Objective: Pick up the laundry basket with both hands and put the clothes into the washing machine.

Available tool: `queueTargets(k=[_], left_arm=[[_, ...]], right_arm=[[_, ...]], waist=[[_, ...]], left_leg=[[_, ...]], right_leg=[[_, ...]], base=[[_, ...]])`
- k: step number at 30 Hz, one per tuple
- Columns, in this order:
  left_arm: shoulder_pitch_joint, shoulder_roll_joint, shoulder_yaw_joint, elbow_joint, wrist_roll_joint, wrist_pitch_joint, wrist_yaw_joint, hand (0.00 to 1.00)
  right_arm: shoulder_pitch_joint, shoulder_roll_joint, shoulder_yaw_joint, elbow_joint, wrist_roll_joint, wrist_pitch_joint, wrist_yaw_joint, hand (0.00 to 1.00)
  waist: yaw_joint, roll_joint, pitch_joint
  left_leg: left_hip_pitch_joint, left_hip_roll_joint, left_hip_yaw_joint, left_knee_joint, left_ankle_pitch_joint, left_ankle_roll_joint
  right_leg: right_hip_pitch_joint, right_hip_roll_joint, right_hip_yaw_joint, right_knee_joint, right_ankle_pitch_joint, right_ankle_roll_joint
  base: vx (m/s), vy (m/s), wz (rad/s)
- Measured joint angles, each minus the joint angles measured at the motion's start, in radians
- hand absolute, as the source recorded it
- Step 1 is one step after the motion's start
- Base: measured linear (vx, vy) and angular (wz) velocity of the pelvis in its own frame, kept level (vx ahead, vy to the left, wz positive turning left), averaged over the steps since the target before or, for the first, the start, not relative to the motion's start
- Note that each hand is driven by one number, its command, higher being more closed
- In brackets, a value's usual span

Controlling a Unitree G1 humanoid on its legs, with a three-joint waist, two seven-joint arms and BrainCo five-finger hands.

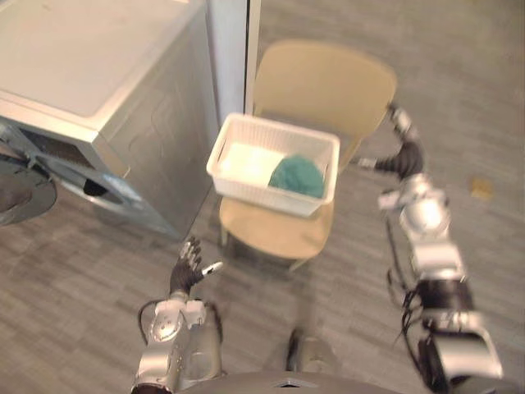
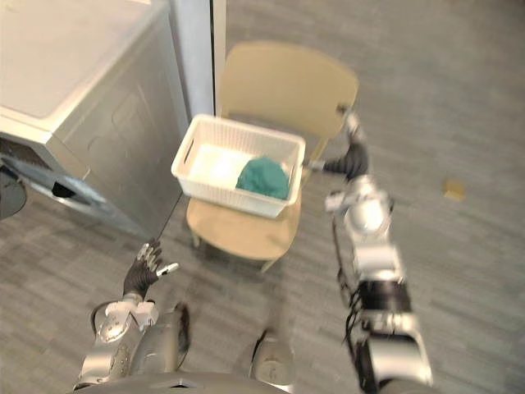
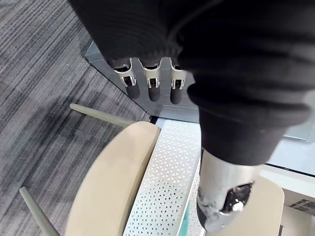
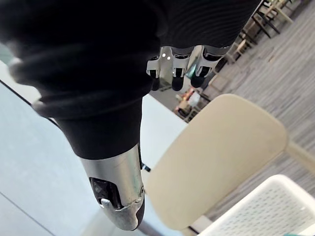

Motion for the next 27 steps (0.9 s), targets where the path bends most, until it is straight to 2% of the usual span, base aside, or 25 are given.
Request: queueTargets(k=[1, 2, 4, 7, 10, 14, 19, 24, 27], left_arm=[[-0.009, 0.0, -0.003, 0.0, -0.001, 0.0, -0.007, 0.0], [-0.022, 0.0, -0.008, -0.004, -0.003, 0.0, -0.016, 0.0], [-0.029, 0.004, -0.007, -0.028, -0.017, -0.002, -0.017, 0.0], [-0.044, 0.018, -0.005, -0.055, -0.037, -0.013, -0.01, 0.0], [-0.076, 0.009, -0.005, -0.073, -0.037, -0.018, 0.001, 0.0], [-0.087, -0.006, 0.001, -0.078, -0.036, -0.025, 0.02, 0.0], [-0.096, -0.018, 0.018, -0.095, -0.035, -0.034, 0.039, 0.0], [-0.135, -0.032, 0.027, -0.093, -0.035, -0.04, 0.053, 0.0], [-0.156, -0.033, 0.04, -0.078, -0.035, -0.044, 0.059, 0.0]], right_arm=[[-0.048, -0.022, 0.001, 0.044, -0.014, 0.01, 0.0, 0.0], [-0.139, -0.07, 0.002, 0.141, -0.029, 0.042, -0.004, 0.0], [-0.21, -0.116, 0.007, 0.222, -0.053, 0.074, -0.022, 0.0], [-0.33, -0.17, 0.063, 0.293, -0.068, 0.089, -0.023, 0.0], [-0.412, -0.188, 0.11, 0.289, -0.061, 0.082, -0.024, 0.0], [-0.419, -0.188, 0.177, 0.242, -0.059, 0.077, -0.021, 0.0], [-0.474, -0.185, 0.241, 0.206, -0.068, 0.074, -0.022, 0.0], [-0.534, -0.185, 0.287, 0.198, -0.068, 0.069, -0.022, 0.0], [-0.549, -0.185, 0.345, 0.205, -0.068, 0.058, -0.016, 0.0]], waist=[[-0.001, 0.011, 0.017], [-0.002, 0.036, 0.042], [-0.001, 0.049, 0.065], [0.008, 0.051, 0.1], [0.034, 0.051, 0.122], [0.054, 0.045, 0.128], [0.056, 0.017, 0.145], [0.061, 0.002, 0.153], [0.078, -0.001, 0.155]], left_leg=[[-0.013, -0.005, 0.009, -0.003, 0.006, 0.008], [-0.052, -0.018, 0.012, -0.009, 0.018, 0.022], [-0.09, -0.02, 0.022, -0.027, 0.039, 0.033], [-0.135, -0.005, 0.05, -0.06, 0.074, 0.044], [-0.177, 0.014, 0.07, -0.074, 0.102, 0.049], [-0.188, 0.023, 0.063, -0.115, 0.133, 0.036], [-0.206, 0.043, 0.057, -0.174, 0.183, 0.017], [-0.208, 0.055, 0.039, -0.221, 0.22, 0.001], [-0.211, 0.06, 0.036, -0.254, 0.246, -0.007]], right_leg=[[-0.016, -0.003, 0.001, -0.003, 0.003, 0.005], [-0.049, -0.015, 0.004, -0.023, 0.022, 0.031], [-0.082, -0.015, 0.006, -0.059, 0.057, 0.03], [-0.117, 0.006, 0.022, -0.153, 0.137, 0.032], [-0.143, 0.02, 0.022, -0.224, 0.204, 0.035], [-0.167, 0.027, -0.009, -0.22, 0.207, 0.029], [-0.206, 0.047, -0.04, -0.217, 0.218, 0.014], [-0.223, 0.055, -0.082, -0.204, 0.21, -0.002], [-0.242, 0.063, -0.089, -0.196, 0.21, -0.009]], base=[[-0.33, 0.176, -0.18], [-0.19, 0.096, -0.06], [-0.15, 0.098, -0.09], [-0.1, 0.078, -0.27], [-0.02, 0.025, -0.27], [0.0, -0.075, 0.05], [-0.01, -0.089, 0.01], [-0.02, -0.082, 0.07], [-0.01, -0.076, 0.01]])
